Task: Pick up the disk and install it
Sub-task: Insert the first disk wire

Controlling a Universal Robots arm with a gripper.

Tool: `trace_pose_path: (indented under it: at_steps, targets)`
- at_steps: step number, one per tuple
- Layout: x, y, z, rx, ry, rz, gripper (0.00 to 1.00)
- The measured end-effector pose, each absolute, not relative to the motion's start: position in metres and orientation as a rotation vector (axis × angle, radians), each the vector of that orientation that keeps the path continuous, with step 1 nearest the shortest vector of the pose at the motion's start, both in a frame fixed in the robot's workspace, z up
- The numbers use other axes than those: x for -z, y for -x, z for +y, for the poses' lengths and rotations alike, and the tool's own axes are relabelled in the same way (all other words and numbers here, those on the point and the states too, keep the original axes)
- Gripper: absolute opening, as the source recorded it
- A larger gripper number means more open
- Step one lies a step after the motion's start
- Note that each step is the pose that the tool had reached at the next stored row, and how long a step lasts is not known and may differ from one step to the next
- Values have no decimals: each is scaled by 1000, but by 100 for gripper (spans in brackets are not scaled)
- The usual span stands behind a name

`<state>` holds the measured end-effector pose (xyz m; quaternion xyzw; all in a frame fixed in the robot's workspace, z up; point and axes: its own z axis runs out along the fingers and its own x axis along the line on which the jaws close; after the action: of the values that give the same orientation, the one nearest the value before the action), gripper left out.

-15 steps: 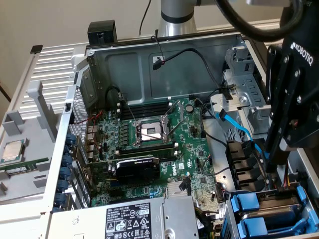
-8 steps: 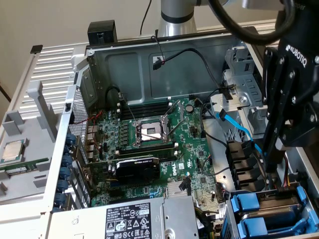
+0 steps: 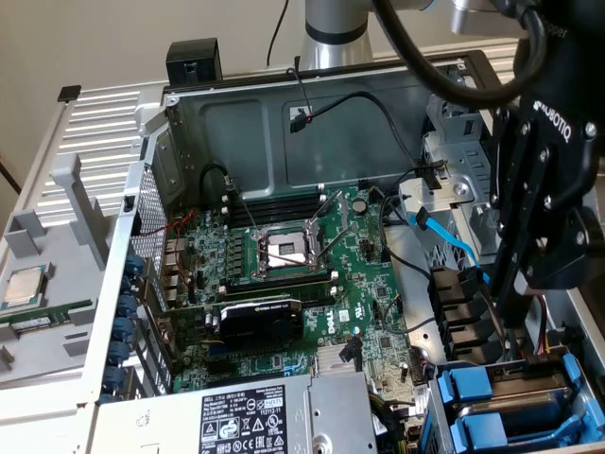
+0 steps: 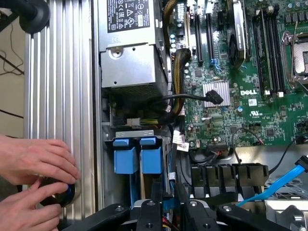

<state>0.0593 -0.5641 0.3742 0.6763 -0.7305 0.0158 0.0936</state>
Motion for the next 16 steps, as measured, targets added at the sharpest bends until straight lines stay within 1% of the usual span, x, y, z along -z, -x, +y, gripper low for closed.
trace_pose_path:
  at_steps: [7, 8, 9, 10, 16]
  targets:
    - [-370, -59, -564, -45, -2006, -2166, 25]
    - [-369, -58, -564, -45, -2006, -2166, 22]
    - [-369, -58, -564, -45, -2006, -2166, 22]
    - [-369, -58, -564, -45, -2006, -2166, 16]
    - [-369, -58, -564, -44, -2006, -2167, 16]
